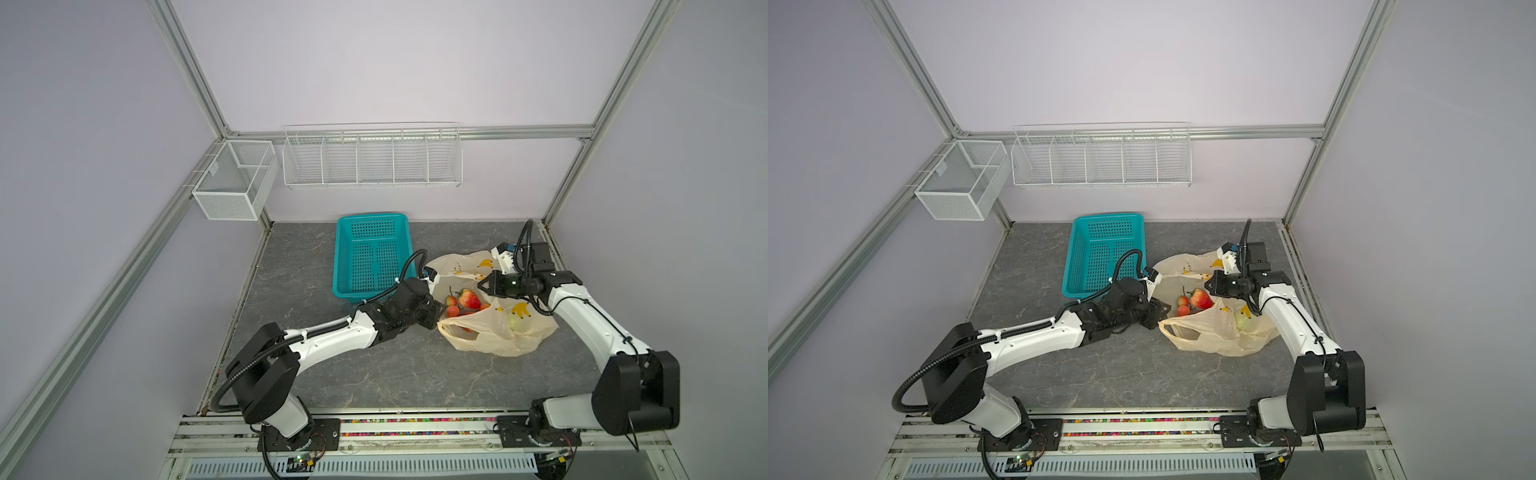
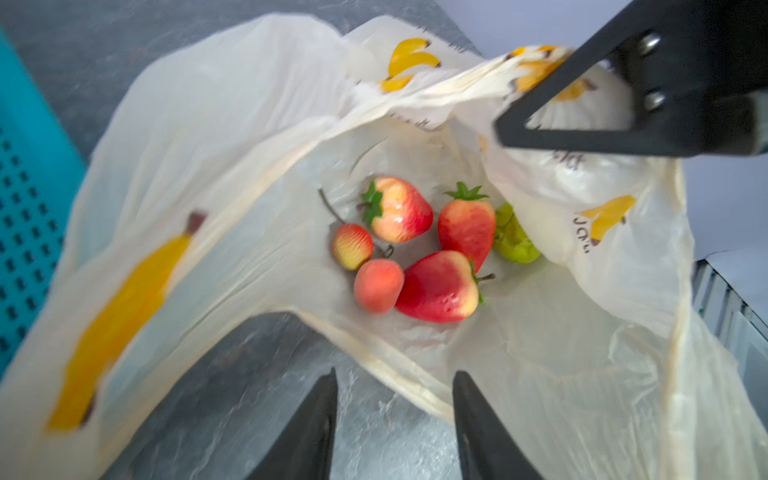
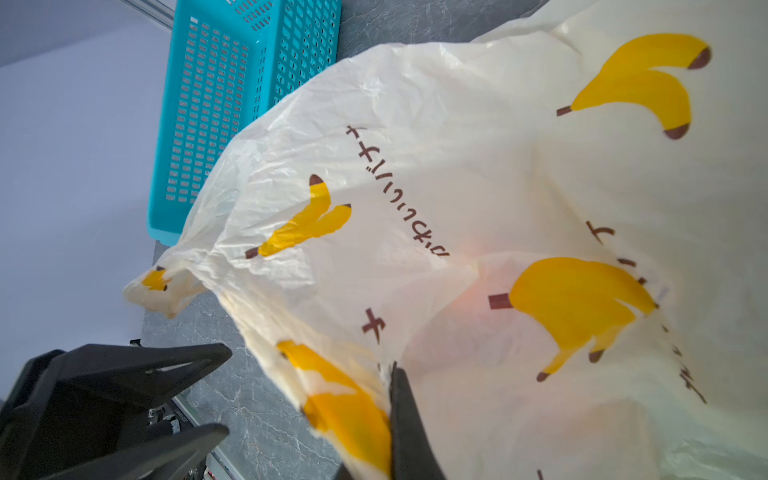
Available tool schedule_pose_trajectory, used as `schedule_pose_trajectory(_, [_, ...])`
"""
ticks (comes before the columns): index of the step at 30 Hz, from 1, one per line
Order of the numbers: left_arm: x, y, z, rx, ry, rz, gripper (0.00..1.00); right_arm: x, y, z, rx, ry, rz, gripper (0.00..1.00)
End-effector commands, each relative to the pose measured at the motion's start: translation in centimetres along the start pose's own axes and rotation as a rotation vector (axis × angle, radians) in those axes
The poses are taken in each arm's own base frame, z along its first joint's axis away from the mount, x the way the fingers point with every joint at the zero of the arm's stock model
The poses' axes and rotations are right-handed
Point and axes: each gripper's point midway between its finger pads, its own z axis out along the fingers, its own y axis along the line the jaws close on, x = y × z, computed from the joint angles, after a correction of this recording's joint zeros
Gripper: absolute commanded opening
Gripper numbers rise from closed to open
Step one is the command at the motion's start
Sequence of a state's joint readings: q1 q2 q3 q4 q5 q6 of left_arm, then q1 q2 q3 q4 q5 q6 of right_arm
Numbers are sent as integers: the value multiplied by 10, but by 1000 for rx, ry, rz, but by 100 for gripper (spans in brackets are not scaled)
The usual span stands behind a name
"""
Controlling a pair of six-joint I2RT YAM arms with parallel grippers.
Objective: Place the fake fruits into the plastic bag and tie a complex knot
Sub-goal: 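Open the left gripper to release the round peach in the bag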
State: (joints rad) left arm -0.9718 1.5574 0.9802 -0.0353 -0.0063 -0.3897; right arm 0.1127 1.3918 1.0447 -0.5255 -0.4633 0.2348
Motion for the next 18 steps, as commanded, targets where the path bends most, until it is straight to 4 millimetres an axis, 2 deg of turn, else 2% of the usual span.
schedule_pose_trajectory(1, [14,12,-2,-31,-10,-228,45,2,-3,0,8,1,-11,7])
schedule_pose_trajectory(4, [24,5,10,22,6,-340,46,2,-3,0,4,2,-9,7])
schedule_pose_trajectory(7, [32,4,27,23,46,-380,50,2,-1,-2,2,-3,-13,7])
schedule_pose_trajectory(10, [31,0,41,42,46,-401,54,3,-1,-3,3,-5,-13,7])
schedule_pose_trajectory(18, [32,-8,73,90,52,-445,54,2,1,-4,-5,-9,-18,7])
